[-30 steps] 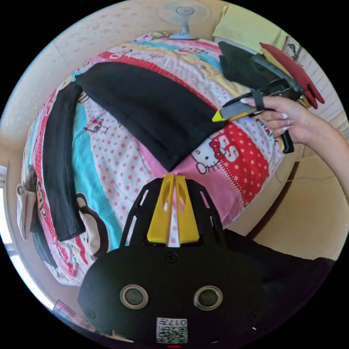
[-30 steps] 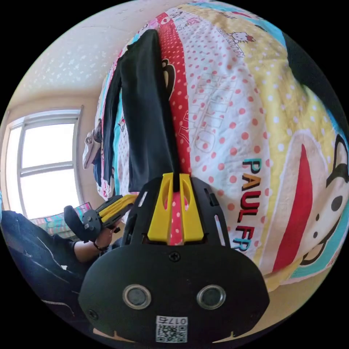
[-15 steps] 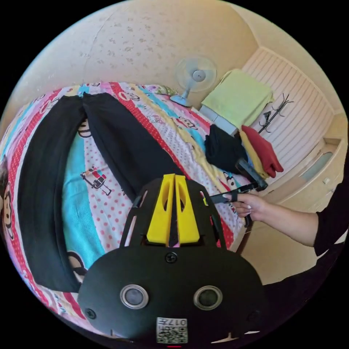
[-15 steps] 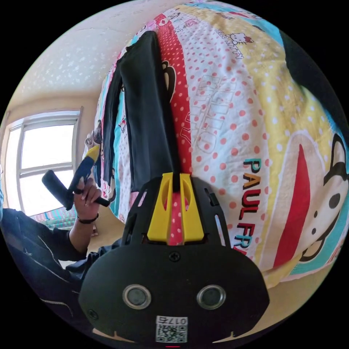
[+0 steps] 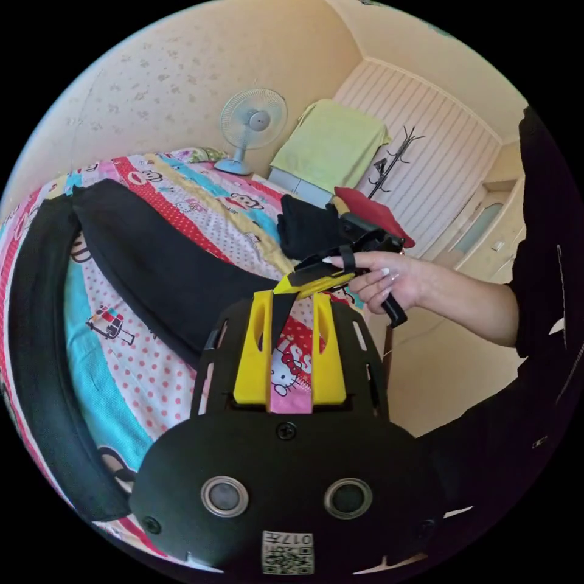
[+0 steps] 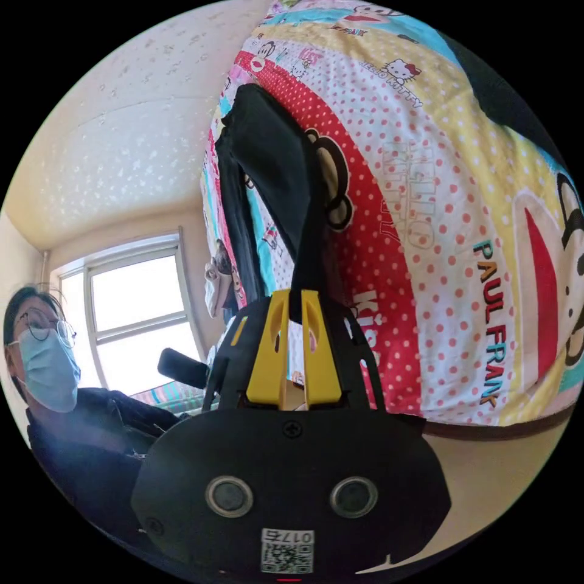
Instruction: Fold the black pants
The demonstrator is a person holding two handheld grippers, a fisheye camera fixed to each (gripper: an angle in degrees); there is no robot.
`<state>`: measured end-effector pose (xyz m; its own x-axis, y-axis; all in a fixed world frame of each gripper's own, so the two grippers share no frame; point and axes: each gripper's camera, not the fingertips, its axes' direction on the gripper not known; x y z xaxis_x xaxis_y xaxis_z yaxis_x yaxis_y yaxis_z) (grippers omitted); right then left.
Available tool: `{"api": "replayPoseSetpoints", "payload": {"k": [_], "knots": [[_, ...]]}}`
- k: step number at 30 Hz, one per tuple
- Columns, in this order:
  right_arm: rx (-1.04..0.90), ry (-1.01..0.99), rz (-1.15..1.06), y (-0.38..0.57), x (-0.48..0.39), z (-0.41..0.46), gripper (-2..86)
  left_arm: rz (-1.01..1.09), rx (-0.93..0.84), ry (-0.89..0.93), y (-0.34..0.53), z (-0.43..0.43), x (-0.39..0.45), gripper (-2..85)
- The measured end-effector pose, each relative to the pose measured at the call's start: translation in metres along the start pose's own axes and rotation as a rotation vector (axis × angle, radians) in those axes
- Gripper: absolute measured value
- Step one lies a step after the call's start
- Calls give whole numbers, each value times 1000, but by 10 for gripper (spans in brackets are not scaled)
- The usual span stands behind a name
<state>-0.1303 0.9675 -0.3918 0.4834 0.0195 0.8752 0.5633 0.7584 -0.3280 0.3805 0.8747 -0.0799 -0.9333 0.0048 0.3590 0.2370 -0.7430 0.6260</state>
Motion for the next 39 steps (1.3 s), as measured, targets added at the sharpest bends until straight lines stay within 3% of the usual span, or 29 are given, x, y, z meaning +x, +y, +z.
{"api": "replayPoseSetpoints", "payload": {"k": [3,7,12,15,18,20,26,30,39], "knots": [[-18,-45,21,0,-12,6,5,88,-13,-210,5,16,22,124],[-20,-12,15,1,-22,19,4,93,-13,-304,13,27,28,116],[-113,-26,-23,-3,-5,36,12,-12,42,-394,32,16,16,21],[-207,-38,-117,-15,5,26,23,-53,70,-340,47,8,6,9],[-98,29,-219,-56,1,-9,72,-142,137,-287,63,-9,-7,5],[-80,97,-309,-130,-10,-8,131,-177,167,-271,71,-19,-11,5],[-9,447,-473,-344,-13,99,160,-221,229,-271,91,-46,-21,8],[99,356,-366,-407,11,144,159,-254,263,-265,110,-57,-33,9],[273,581,-303,-413,30,222,45,-318,319,-230,156,-75,-64,12]]}}
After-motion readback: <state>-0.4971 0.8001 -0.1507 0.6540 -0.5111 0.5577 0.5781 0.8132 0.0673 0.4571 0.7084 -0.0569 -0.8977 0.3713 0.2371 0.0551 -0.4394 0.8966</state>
